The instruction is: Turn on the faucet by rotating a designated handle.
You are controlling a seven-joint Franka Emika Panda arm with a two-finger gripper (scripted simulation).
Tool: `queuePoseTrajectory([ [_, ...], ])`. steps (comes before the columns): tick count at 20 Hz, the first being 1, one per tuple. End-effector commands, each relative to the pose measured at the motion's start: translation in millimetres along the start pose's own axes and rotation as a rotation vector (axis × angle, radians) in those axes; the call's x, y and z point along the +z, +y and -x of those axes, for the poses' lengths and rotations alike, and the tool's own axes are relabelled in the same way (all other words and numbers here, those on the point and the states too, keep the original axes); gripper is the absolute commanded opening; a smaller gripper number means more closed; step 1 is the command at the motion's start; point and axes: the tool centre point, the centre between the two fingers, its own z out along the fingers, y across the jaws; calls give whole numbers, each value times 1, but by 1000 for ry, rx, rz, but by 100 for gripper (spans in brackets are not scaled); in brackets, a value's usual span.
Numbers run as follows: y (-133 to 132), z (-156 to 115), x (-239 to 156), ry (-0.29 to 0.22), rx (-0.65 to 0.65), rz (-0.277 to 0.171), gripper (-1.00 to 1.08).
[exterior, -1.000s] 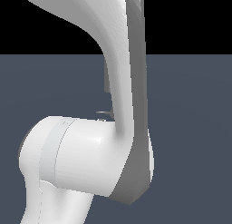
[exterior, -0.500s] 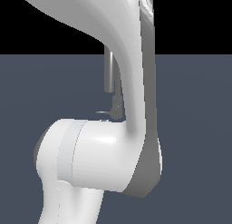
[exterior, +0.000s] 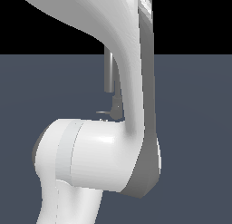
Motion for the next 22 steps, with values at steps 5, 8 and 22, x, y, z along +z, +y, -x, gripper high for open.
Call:
queuePoseTrajectory([
  [5, 6, 16, 0, 0, 0, 0, -100],
  [8, 9, 26, 0, 0, 0, 0, -100],
  [22, 2, 57, 0, 5, -1, -3, -100],
])
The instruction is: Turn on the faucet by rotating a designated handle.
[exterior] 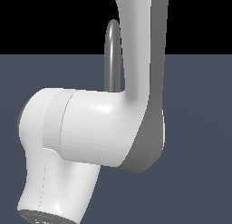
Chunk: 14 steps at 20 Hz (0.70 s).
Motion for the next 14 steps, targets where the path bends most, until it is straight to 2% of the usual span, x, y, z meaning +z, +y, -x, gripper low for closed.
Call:
queuePoseTrajectory([
  [1, -5, 16, 0, -19, 0, -5, -100],
  [7, -11, 36, 0, -22, 1, -4, -100],
  [8, -11, 36, 0, -22, 1, -4, -100],
  [9, -13, 18, -1, 10, -1, -8, -100],
  [14, -28, 30, -1, -2, 0, -6, -100],
])
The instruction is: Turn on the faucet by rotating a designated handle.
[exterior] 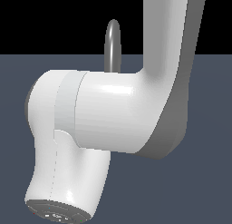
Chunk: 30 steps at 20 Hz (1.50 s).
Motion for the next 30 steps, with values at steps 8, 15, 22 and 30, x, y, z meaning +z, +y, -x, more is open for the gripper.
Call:
queuePoseTrajectory([
  [8, -34, 29, 0, -35, 1, -10, -100],
  [15, -33, 16, -2, -15, 16, -26, -100],
  [22, -56, 13, -1, -27, 8, -18, -100],
  [30, -62, 13, -2, -38, 24, -108, -100],
])
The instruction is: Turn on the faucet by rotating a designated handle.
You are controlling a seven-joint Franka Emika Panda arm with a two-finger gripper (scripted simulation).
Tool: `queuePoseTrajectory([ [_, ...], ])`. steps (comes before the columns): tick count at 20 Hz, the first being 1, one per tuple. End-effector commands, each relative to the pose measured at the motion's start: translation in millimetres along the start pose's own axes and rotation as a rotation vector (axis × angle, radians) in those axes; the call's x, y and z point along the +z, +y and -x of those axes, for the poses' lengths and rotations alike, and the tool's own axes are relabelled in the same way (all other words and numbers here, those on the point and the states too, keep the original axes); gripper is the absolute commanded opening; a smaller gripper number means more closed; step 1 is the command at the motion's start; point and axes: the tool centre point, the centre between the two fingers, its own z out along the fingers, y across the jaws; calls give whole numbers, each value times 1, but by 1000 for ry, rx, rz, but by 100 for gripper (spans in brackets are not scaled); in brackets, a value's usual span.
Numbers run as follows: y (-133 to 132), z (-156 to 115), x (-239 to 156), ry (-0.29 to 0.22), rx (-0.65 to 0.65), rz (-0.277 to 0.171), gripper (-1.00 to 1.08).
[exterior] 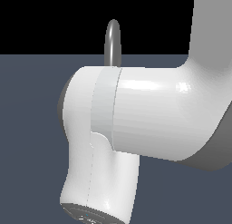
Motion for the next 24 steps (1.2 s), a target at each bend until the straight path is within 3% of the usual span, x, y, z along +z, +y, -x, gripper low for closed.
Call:
queuePoseTrajectory([
  [1, -9, 0, 0, 1, 3, -23, -100],
  [24, -20, -46, 5, 2, -25, 106, -100],
])
